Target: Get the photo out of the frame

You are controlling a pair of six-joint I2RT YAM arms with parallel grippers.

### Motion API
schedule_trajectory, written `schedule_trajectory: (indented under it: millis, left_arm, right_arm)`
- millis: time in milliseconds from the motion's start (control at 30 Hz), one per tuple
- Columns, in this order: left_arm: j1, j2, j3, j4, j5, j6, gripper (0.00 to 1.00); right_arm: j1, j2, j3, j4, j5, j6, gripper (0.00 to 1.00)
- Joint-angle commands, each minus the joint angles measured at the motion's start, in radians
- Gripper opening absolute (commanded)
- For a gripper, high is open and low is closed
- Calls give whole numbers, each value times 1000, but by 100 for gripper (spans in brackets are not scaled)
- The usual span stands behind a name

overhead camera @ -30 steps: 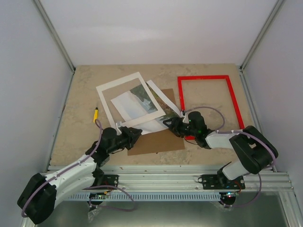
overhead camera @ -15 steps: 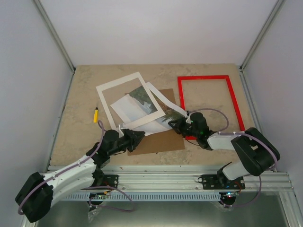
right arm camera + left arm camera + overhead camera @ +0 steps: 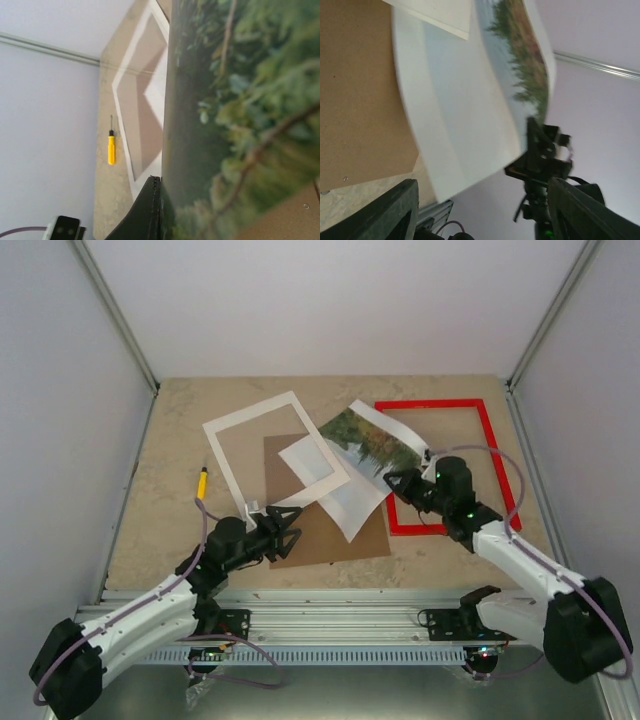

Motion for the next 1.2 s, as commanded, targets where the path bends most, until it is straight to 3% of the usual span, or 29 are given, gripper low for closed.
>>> schedule_trajectory:
  millis: [0, 267, 533, 867, 1167]
  left_arm:
    - [-5, 28, 24, 28, -19, 14, 75]
    - [-5, 270, 138, 211, 58, 76, 91]
    - [-5, 503, 279, 430, 148, 63, 100]
    - [-66, 775, 442, 670, 195, -60, 100]
    - [-110, 908, 439, 816, 141, -172, 99]
  right_arm:
    - [-40, -115, 161, -374, 57, -221, 0]
    - [-126, -189, 410, -610, 31, -324, 0]
    - [-139, -160, 613, -646, 3, -336, 0]
    - [-139, -221, 474, -497, -19, -239, 0]
    - [-139, -245, 454, -467, -9, -220, 1]
